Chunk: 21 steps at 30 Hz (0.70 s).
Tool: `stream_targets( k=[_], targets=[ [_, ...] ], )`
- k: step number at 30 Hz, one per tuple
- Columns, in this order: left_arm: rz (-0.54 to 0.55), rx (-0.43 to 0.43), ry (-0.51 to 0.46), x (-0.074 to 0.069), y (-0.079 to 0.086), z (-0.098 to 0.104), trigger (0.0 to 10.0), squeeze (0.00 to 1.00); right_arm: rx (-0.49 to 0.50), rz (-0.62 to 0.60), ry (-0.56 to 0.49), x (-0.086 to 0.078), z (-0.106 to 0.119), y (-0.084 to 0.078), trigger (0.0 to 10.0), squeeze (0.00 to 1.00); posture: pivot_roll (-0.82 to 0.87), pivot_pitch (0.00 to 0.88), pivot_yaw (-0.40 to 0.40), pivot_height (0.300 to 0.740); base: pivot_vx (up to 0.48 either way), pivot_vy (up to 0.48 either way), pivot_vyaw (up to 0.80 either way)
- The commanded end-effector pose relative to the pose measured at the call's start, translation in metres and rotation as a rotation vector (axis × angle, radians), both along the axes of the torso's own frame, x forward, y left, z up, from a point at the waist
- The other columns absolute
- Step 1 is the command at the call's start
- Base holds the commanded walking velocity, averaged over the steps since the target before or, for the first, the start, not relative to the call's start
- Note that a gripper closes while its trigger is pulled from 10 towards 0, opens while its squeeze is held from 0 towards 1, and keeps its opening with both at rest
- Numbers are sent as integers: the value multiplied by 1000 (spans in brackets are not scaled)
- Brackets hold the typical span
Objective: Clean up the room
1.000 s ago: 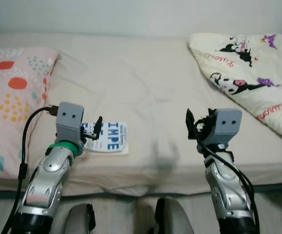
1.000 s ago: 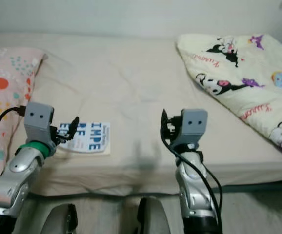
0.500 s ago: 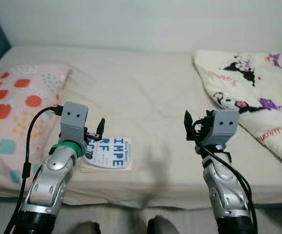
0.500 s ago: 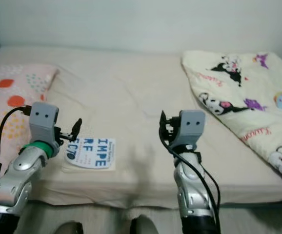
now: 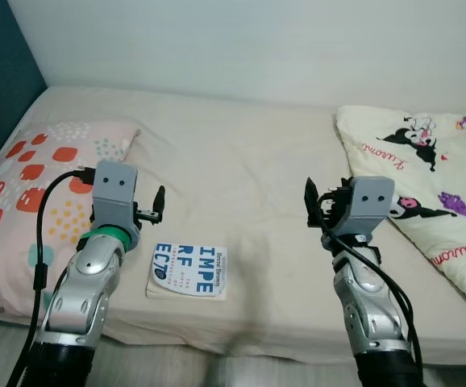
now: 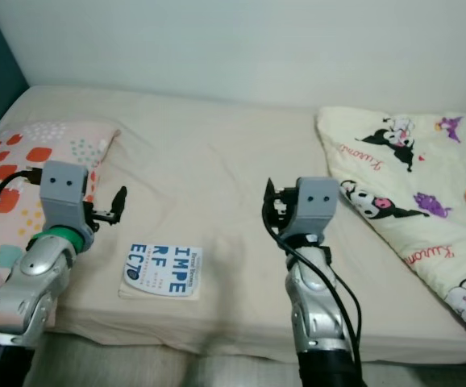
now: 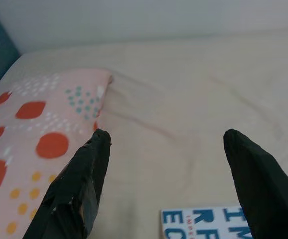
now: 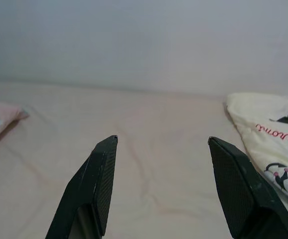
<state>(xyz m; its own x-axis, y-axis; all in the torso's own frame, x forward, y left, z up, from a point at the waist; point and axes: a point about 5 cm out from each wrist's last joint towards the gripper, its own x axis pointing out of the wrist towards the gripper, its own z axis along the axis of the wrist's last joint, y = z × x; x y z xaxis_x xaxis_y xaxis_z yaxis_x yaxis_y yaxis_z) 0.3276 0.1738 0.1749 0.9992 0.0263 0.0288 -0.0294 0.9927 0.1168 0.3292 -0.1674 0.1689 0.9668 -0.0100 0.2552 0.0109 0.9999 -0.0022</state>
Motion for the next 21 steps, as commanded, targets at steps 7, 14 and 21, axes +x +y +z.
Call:
stream_targets(
  k=[7,14,21],
  targets=[
    [11,30,-7,2,1,-2,10000,0,9,3,20,0,-7,2,10000,0,-9,73,5,740,0,-388,0],
    [2,29,-6,3,-1,-3,10000,0,5,2,23,0,-8,2,10000,0,-13,73,9,740,0,-471,0],
    [-2,30,-8,4,-1,-3,10000,0,4,0,25,0,-10,2,10000,0,-13,76,10,740,0,-446,0]
  ],
)
